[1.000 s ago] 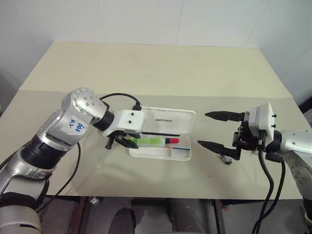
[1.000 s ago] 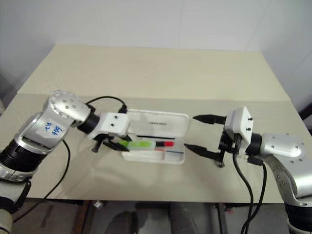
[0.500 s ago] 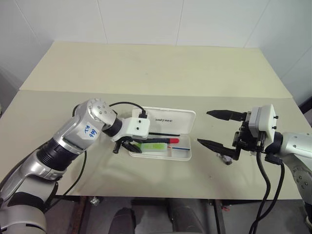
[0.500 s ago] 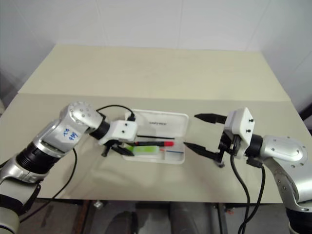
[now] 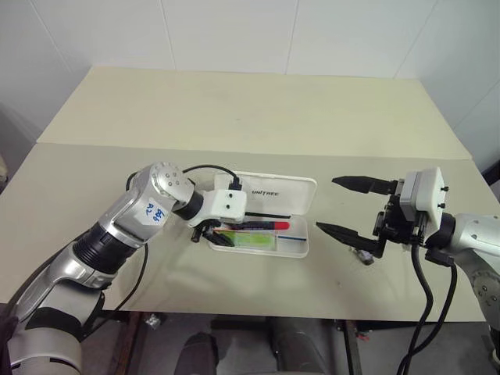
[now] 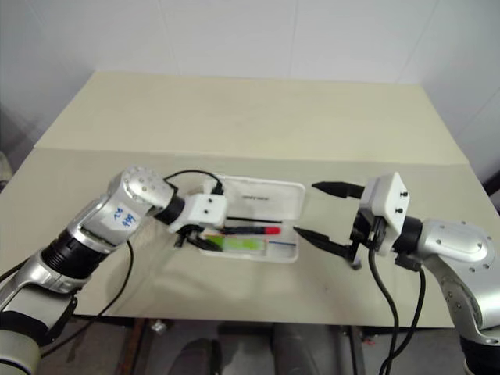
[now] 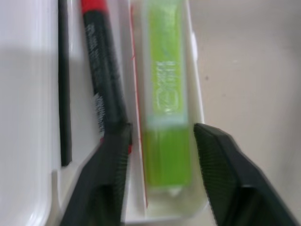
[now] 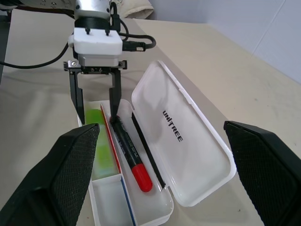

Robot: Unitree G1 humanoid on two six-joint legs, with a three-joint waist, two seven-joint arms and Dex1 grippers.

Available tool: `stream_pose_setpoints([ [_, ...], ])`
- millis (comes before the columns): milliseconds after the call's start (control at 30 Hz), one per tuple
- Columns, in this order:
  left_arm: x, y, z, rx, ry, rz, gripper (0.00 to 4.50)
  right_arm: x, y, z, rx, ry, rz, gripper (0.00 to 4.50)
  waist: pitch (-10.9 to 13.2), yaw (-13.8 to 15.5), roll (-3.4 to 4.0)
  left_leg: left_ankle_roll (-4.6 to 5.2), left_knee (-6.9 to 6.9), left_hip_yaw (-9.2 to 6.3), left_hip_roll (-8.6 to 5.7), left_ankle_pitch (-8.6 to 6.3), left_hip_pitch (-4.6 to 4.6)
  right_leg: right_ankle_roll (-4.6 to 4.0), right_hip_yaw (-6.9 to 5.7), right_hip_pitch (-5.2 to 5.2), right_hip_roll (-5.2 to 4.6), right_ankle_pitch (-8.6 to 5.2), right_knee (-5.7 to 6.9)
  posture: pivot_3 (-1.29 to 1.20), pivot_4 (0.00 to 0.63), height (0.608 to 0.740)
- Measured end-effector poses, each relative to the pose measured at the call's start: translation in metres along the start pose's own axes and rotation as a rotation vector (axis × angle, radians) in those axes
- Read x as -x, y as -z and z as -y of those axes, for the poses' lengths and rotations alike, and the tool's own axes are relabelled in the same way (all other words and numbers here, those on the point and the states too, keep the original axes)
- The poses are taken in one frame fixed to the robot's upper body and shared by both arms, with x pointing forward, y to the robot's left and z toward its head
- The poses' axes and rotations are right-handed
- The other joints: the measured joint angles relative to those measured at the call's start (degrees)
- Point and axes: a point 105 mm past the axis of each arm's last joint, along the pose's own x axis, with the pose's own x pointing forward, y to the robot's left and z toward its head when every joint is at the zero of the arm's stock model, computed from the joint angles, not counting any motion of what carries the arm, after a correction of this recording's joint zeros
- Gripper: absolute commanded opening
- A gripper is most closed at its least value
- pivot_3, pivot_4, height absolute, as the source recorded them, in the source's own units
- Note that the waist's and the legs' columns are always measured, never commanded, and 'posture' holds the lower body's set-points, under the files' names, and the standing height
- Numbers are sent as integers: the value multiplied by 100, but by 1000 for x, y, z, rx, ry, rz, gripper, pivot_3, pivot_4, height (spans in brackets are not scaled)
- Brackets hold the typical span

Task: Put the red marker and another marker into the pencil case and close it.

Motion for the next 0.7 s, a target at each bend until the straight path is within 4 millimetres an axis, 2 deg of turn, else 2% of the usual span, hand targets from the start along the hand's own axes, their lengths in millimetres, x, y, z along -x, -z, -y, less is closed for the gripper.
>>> stream_pose_setpoints([
  [300,3,-10,3,-7,26,58,2910,0,0,1,-11,15,3,4500,0,-7,0,0,-7,-2,0,0,-1,8,-1,-4,1,5,2,0,150,740],
  [467,13,-19,-1,-48,4,131,4478,1,4,4,-58,33,-15,4500,0,-9,0,0,-7,-1,0,0,0,7,0,-4,1,4,3,0,150,740],
  [700,24,-33,3,-173,-6,357,4478,17,17,12,-164,108,-166,4500,0,0,1,0,-7,1,0,0,-2,4,-1,-4,-4,3,-1,0,150,740],
])
